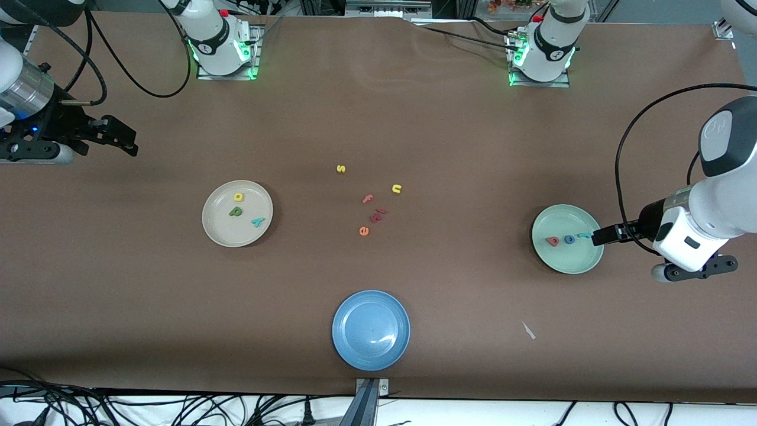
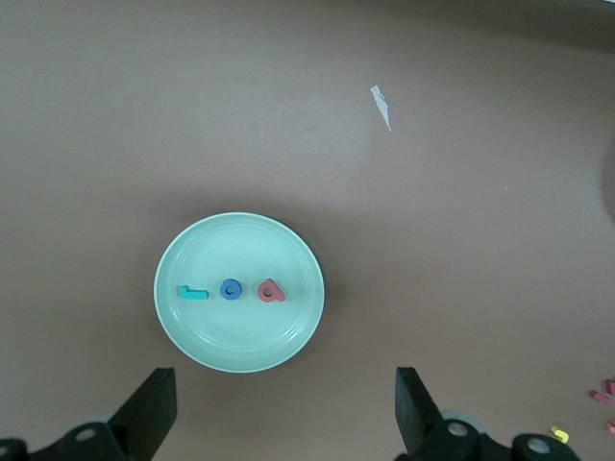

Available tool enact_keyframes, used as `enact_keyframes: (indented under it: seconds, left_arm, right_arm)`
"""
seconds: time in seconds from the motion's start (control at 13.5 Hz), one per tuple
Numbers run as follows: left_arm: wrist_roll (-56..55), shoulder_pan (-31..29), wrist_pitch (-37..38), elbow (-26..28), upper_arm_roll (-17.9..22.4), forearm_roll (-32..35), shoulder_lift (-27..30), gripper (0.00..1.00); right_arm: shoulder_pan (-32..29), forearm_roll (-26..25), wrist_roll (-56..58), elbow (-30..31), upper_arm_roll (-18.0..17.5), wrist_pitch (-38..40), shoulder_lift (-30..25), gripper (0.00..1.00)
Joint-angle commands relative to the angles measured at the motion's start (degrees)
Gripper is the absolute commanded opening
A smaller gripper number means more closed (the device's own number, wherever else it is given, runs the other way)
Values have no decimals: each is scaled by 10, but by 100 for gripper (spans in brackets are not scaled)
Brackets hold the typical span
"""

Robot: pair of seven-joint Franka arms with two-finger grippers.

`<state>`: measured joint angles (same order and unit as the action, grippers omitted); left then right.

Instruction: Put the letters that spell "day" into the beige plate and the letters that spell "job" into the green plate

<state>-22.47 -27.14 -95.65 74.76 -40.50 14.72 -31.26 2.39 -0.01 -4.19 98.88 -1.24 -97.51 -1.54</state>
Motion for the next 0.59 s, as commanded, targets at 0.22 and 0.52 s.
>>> enact_keyframes:
  seconds: [0.22,0.52]
  left_arm:
    - [4,20,13,-20,8,-5,-11,100]
    - [116,187,16,-76,219,-40,-6,100]
  right_arm:
    - [-6,10,-1,-12,-3,13,4,100]
    - [-7,10,-1,-12,-3,14,4,100]
